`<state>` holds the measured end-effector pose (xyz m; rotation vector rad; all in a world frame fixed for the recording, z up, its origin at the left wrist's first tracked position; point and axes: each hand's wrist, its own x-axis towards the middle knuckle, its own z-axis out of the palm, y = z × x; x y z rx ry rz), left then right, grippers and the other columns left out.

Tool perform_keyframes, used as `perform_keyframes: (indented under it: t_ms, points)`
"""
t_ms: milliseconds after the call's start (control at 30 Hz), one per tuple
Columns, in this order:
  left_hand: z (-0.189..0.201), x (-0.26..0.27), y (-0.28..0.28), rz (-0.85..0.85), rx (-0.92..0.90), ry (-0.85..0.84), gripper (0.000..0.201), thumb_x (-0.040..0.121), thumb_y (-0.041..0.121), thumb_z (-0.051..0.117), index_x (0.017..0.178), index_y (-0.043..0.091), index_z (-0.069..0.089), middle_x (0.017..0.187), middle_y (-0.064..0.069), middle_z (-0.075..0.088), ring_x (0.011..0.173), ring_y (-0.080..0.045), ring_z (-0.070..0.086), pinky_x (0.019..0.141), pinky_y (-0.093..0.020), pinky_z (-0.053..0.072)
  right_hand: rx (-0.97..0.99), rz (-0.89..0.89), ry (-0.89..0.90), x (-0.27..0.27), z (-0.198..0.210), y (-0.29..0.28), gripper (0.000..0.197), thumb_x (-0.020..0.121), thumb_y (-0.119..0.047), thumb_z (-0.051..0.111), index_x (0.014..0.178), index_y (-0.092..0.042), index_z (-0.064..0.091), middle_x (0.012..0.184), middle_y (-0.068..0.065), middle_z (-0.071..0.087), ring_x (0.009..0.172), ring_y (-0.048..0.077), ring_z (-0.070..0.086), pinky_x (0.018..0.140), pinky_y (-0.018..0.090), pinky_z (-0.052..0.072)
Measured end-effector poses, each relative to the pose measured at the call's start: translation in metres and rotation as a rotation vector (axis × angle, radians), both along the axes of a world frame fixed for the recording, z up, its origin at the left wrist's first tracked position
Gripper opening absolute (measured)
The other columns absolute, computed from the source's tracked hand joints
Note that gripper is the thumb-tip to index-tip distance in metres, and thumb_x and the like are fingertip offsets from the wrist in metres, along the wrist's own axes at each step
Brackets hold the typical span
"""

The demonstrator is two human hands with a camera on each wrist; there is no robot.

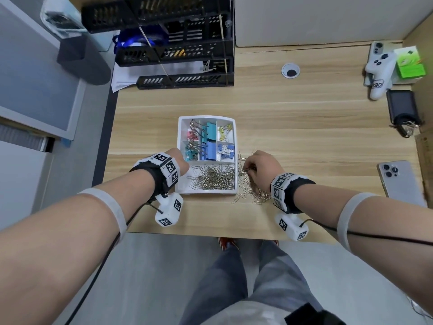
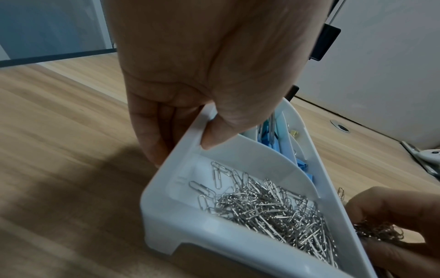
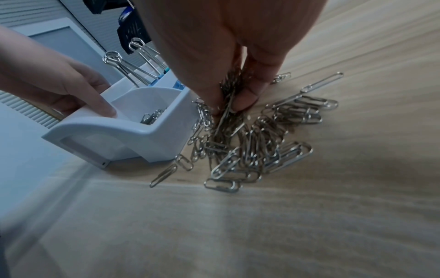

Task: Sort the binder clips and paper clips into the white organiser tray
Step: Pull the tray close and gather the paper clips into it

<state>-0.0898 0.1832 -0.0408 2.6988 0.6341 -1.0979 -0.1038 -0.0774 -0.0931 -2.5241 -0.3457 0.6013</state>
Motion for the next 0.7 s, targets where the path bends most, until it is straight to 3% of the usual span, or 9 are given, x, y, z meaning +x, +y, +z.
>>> perform_keyframes:
  t_ms: [333, 433, 567, 700]
  points:
    - [0.003, -0.001, -0.001, -0.014, 0.005, -0.003, 0.022, 0.091, 0.012, 0.051, 0.07, 0.008, 0.049, 0.067, -0.005, 0.051, 0.058, -0.02, 0.05, 0.058, -0.028, 0.04, 0.016, -0.004, 0.038, 0.008, 0.022, -0.01, 0.011, 0.083, -0.013, 0.07, 0.092, -0.016, 0.077, 0.092, 0.002, 0.073, 0.087, 0.017, 0.063, 0.08, 0.022, 0.046]
    - [0.005, -0.001, -0.001, -0.018, -0.004, 0.003, 0.021, 0.092, 0.012, 0.05, 0.071, 0.007, 0.049, 0.068, -0.005, 0.051, 0.058, -0.02, 0.05, 0.058, -0.028, 0.041, 0.052, -0.003, 0.055, 0.006, 0.027, -0.008, 0.01, 0.083, -0.014, 0.071, 0.091, -0.017, 0.077, 0.092, 0.001, 0.074, 0.086, 0.016, 0.064, 0.084, 0.027, 0.052]
    - [0.008, -0.001, -0.001, -0.025, -0.023, 0.022, 0.019, 0.093, 0.012, 0.048, 0.074, 0.007, 0.05, 0.067, -0.005, 0.048, 0.058, -0.019, 0.046, 0.056, -0.027, 0.037, 0.108, 0.016, 0.018, 0.007, 0.038, 0.007, 0.011, 0.085, -0.018, 0.072, 0.095, -0.017, 0.076, 0.094, 0.0, 0.073, 0.082, 0.012, 0.06, 0.078, 0.02, 0.043]
    - [0.008, -0.001, -0.001, -0.022, -0.027, 0.015, 0.022, 0.094, 0.012, 0.048, 0.072, 0.008, 0.048, 0.067, -0.004, 0.047, 0.057, -0.018, 0.045, 0.054, -0.026, 0.036, 0.17, 0.045, 0.03, 0.004, 0.046, 0.036, 0.011, 0.086, -0.02, 0.073, 0.096, -0.018, 0.076, 0.097, -0.001, 0.073, 0.084, 0.012, 0.061, 0.081, 0.023, 0.05]
